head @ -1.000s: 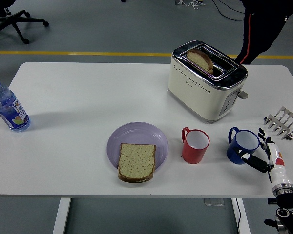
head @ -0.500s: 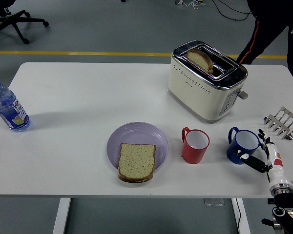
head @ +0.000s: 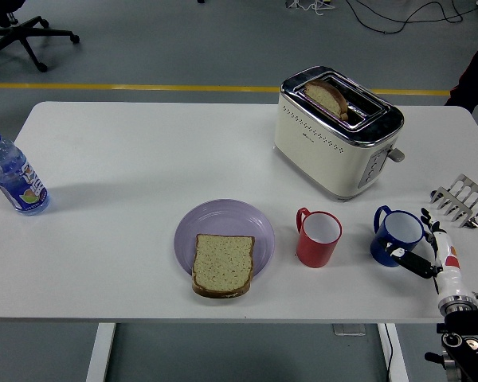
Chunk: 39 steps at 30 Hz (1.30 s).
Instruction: Pick up the cup,pour liquid into bread,place the cup on the desk
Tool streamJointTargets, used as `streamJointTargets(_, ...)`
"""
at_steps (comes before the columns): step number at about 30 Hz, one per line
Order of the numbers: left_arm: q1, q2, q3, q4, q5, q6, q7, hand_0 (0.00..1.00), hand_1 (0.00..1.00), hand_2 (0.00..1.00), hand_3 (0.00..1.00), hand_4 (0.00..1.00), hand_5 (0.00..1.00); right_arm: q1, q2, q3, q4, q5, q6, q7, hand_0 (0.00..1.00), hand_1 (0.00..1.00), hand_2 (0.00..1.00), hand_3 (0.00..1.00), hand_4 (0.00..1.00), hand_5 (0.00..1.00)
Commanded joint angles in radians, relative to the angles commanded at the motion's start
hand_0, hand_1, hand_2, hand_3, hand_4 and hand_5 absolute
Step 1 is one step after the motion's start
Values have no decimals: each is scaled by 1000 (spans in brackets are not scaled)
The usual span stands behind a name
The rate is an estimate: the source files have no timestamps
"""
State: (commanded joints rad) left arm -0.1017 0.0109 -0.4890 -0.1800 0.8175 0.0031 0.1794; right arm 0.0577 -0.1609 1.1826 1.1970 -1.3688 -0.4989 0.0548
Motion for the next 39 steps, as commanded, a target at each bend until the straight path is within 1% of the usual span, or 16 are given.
streamJointTargets(12,-3,0,0,0,1,0,0,678,742,755,649,409,998,21,8,1,-34,7,1,5,957,853,933,987,998,225)
streamJointTargets(20,-4,0,-4,0,3,1,0,680,742,755,648,410,998,28,9,-2,-41,39,-17,30,949,844,922,972,998,222)
streamJointTargets(21,-5,0,-5,0,5,0,0,679,742,755,648,409,998,28,9,-3,-43,45,-18,33,909,767,831,897,998,221)
streamJointTargets(26,-5,0,-7,0,7,1,0,679,742,755,648,409,998,31,9,-8,-48,54,-21,35,909,767,831,897,998,221)
streamJointTargets(27,-5,0,-7,0,7,1,0,679,742,755,648,408,998,31,9,-8,-48,53,-21,34,839,720,777,846,990,209)
streamJointTargets(31,-5,-1,-9,0,8,1,1,679,742,755,648,408,998,34,9,-12,-55,49,-20,25,839,720,777,846,990,209)
streamJointTargets(38,-6,-1,-6,0,5,1,0,679,742,755,648,409,998,42,6,-27,-61,50,-45,28,831,713,771,840,985,205)
streamJointTargets(39,-6,-1,-6,0,5,1,0,680,742,755,648,408,998,42,5,-27,-61,51,-47,29,765,679,748,826,966,198)
